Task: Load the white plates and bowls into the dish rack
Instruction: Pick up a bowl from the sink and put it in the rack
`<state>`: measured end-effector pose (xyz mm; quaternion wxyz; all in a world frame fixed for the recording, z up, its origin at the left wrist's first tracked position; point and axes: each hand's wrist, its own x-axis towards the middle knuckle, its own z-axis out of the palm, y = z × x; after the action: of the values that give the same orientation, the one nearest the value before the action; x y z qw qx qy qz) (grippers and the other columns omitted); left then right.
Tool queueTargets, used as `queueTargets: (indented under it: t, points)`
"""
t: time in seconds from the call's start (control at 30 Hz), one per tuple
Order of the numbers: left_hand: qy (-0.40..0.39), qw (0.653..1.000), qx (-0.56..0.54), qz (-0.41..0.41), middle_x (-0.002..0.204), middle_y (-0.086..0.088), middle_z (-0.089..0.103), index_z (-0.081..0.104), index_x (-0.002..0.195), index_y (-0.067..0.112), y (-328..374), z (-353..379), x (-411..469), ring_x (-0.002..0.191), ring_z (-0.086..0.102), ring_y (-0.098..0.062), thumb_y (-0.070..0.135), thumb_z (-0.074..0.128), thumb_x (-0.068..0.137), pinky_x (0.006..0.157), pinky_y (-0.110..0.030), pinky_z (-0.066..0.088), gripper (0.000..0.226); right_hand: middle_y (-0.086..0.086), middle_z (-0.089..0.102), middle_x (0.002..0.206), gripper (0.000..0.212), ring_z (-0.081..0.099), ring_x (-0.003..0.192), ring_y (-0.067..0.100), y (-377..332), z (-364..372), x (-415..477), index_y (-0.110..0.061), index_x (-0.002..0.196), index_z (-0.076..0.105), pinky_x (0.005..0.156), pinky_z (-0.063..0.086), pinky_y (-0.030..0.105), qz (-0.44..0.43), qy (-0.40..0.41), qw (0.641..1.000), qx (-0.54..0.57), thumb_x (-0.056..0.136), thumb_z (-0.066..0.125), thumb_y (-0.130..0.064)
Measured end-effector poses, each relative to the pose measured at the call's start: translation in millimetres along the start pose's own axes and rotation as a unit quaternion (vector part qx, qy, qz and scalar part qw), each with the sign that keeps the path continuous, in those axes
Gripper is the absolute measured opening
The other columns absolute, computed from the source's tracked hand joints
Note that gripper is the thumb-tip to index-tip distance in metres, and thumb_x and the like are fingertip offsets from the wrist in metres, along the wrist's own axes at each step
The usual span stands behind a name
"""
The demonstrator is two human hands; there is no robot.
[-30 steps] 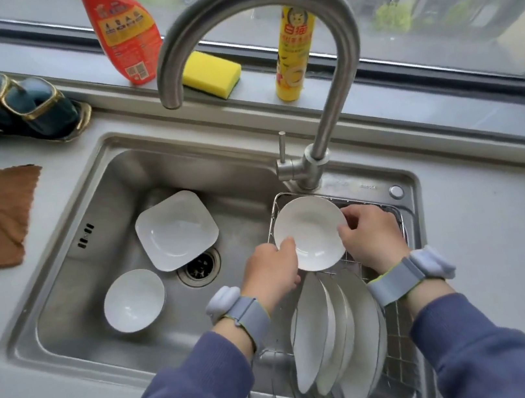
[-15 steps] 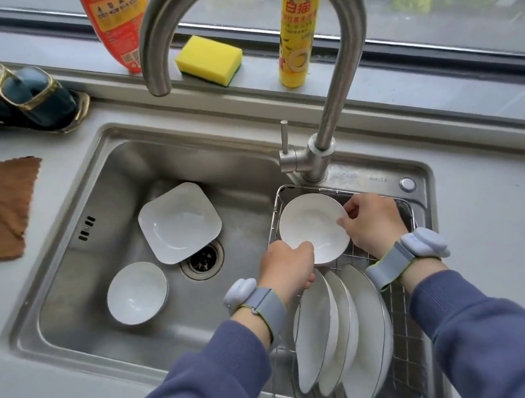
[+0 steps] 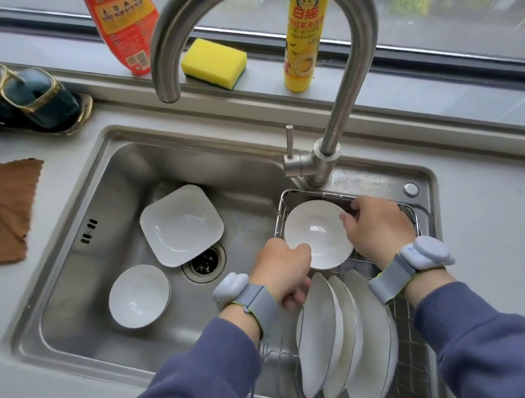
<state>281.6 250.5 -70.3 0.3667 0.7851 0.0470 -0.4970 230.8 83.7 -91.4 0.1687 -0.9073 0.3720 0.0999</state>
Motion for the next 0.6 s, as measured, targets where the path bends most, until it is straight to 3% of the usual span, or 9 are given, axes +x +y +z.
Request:
queueTargets:
  t: [0.07, 0.2, 0.27, 0.37, 0.43, 0.47, 0.53, 0.6]
  points:
    - [0.04, 0.997, 0.06, 0.027, 0.057, -0.006, 0.074, 0.074, 0.086, -0.003, 2, -29, 0, 0.029, 0.041, -0.021, 0.031, 0.044, 0.088, 0.037, -0.015, 0.035, 0.046, 0.011, 0.068, 0.111, 0.03, 0.062, 0.105, 0.036, -26, -14, -13, -0.015, 0.115, 0.062, 0.074, 0.042, 0.038, -0.029, 0.036, 0.999, -0.017, 0.096, 0.049, -0.033]
    - [0.179, 0.975, 0.119, 0.063, 0.051, -0.008, 0.061, 0.066, 0.063, 0.002, -12, -102, 18, 0.049, 0.062, -0.033, 0.034, 0.044, 0.083, 0.05, -0.031, 0.05, 0.043, 0.004, 0.072, 0.103, 0.028, 0.063, 0.102, 0.032, -100, -25, -43, -0.022, 0.115, 0.062, 0.078, 0.048, 0.038, -0.104, 0.006, 0.992, 0.072, 0.093, 0.048, -0.034]
    - [0.218, 0.962, 0.155, 0.057, 0.061, -0.009, 0.06, 0.053, 0.062, 0.009, -31, -142, 37, 0.074, 0.065, -0.04, 0.033, 0.045, 0.088, 0.064, -0.037, 0.048, 0.037, 0.003, 0.071, 0.104, 0.03, 0.063, 0.103, 0.031, -138, -11, -51, -0.022, 0.118, 0.06, 0.078, 0.049, 0.037, -0.127, -0.031, 0.988, 0.083, 0.094, 0.047, -0.035]
    - [0.236, 0.952, 0.192, 0.039, 0.081, -0.011, 0.062, 0.051, 0.068, 0.015, -60, -192, 70, 0.085, 0.054, -0.036, 0.029, 0.045, 0.093, 0.073, -0.034, 0.039, 0.03, 0.008, 0.068, 0.111, 0.03, 0.061, 0.106, 0.034, -183, 26, -56, -0.017, 0.119, 0.055, 0.073, 0.043, 0.038, -0.19, -0.071, 0.979, 0.009, 0.094, 0.045, -0.031]
    - [0.22, 0.952, 0.209, 0.032, 0.107, -0.015, 0.069, 0.066, 0.087, 0.016, -75, -212, 91, 0.097, 0.058, -0.036, 0.032, 0.045, 0.092, 0.08, -0.034, 0.042, 0.026, 0.011, 0.067, 0.113, 0.031, 0.061, 0.107, 0.036, -203, 49, -60, -0.015, 0.118, 0.055, 0.072, 0.041, 0.038, -0.178, -0.113, 0.977, 0.006, 0.094, 0.046, -0.032]
    - [0.211, 0.955, 0.207, 0.031, 0.128, -0.016, 0.066, 0.07, 0.109, 0.016, -84, -223, 103, 0.11, 0.06, -0.037, 0.033, 0.046, 0.093, 0.088, -0.034, 0.045, 0.033, 0.012, 0.066, 0.115, 0.032, 0.061, 0.107, 0.037, -213, 66, -58, -0.015, 0.119, 0.056, 0.074, 0.042, 0.038, -0.155, -0.144, 0.977, 0.017, 0.093, 0.047, -0.032]
    - [0.188, 0.961, 0.204, 0.022, 0.158, -0.014, 0.042, 0.05, 0.147, 0.012, -96, -240, 123, 0.136, 0.051, -0.036, 0.032, 0.05, 0.097, 0.108, -0.037, 0.041, 0.054, 0.014, 0.065, 0.122, 0.036, 0.06, 0.111, 0.038, -231, 98, -48, -0.014, 0.124, 0.054, 0.08, 0.046, 0.037, -0.1, -0.201, 0.973, 0.045, 0.092, 0.048, -0.031]
    - [0.163, 0.963, 0.212, 0.027, 0.166, -0.012, 0.027, 0.033, 0.157, 0.01, -101, -245, 135, 0.145, 0.042, -0.035, 0.029, 0.051, 0.099, 0.115, -0.037, 0.035, 0.064, 0.016, 0.06, 0.129, 0.043, 0.057, 0.117, 0.039, -234, 126, -35, -0.011, 0.131, 0.049, 0.088, 0.047, 0.038, -0.036, -0.236, 0.968, 0.077, 0.092, 0.05, -0.03]
